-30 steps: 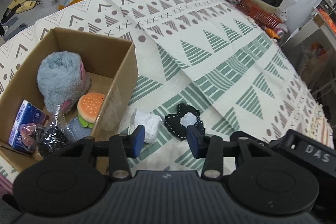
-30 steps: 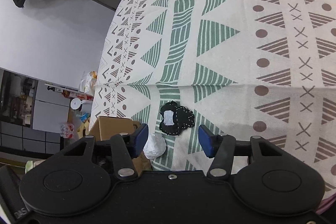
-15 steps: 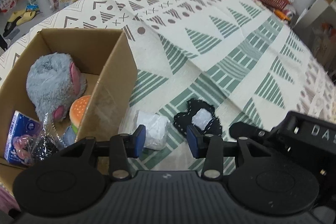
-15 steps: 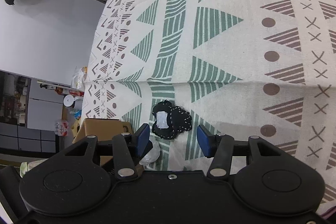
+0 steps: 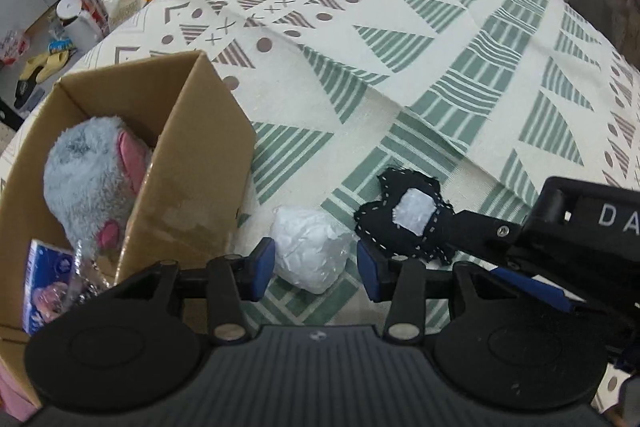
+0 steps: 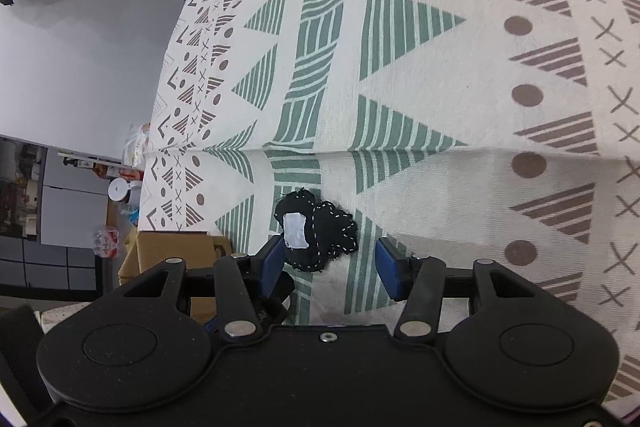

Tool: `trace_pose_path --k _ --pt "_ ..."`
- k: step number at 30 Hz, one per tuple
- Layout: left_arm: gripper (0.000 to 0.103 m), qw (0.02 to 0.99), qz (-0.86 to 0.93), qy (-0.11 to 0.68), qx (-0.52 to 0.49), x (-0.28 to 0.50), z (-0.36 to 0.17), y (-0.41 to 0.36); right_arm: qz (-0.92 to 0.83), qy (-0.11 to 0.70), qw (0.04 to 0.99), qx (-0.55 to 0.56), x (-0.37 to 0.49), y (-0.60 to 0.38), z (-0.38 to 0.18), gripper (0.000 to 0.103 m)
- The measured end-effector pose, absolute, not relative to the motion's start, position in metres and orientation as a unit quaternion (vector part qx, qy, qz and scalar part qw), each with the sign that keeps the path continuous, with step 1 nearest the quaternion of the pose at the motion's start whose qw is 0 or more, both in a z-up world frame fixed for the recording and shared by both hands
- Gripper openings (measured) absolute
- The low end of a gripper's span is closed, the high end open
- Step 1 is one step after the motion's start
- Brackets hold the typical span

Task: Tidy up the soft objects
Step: 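Grasp the white plastic bag with the left tool while the right tool grasps the black patch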

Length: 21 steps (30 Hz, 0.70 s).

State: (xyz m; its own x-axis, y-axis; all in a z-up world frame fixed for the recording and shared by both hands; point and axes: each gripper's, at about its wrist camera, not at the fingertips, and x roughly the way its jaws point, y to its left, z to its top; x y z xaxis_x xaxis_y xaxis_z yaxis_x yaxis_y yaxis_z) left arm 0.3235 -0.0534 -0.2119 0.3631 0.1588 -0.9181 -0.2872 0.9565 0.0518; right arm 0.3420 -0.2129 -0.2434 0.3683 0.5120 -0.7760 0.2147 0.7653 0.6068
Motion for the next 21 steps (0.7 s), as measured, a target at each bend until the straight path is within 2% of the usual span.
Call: trace_pose_path --k 4,5,17,19,20,21 --pt "0.041 0.821 0.136 0.548 -0.082 0.325 -0.215 -0.043 0.104 0.553 0.755 0.336 0.345 -0.209 -0.250 0.051" --pt "0.035 0.822 0.137 0.546 -0.091 0.325 -0.214 -0.040 0.104 0.553 0.755 0.336 0.346 -0.207 -0.251 0.051" --pt "0.035 0.831 0.124 0.527 -0.131 0.322 -0.195 -0.032 0.118 0.538 0.771 0.319 0.352 -0.197 -0.263 0.049" --pt "0.035 0.832 0.125 0.523 -0.136 0.321 -0.191 -0.031 0.117 0.540 0.774 0.310 0.353 -0.197 -0.262 0.032" --pt "0.035 0.833 0.125 0.522 -0.138 0.320 -0.189 -0.030 0.113 0.544 0.775 0.301 0.354 -0.197 -0.263 0.017" --pt "0.035 0.834 0.125 0.519 -0.141 0.318 -0.186 -0.030 0.110 0.550 0.773 0.297 0.353 -0.198 -0.264 0.014"
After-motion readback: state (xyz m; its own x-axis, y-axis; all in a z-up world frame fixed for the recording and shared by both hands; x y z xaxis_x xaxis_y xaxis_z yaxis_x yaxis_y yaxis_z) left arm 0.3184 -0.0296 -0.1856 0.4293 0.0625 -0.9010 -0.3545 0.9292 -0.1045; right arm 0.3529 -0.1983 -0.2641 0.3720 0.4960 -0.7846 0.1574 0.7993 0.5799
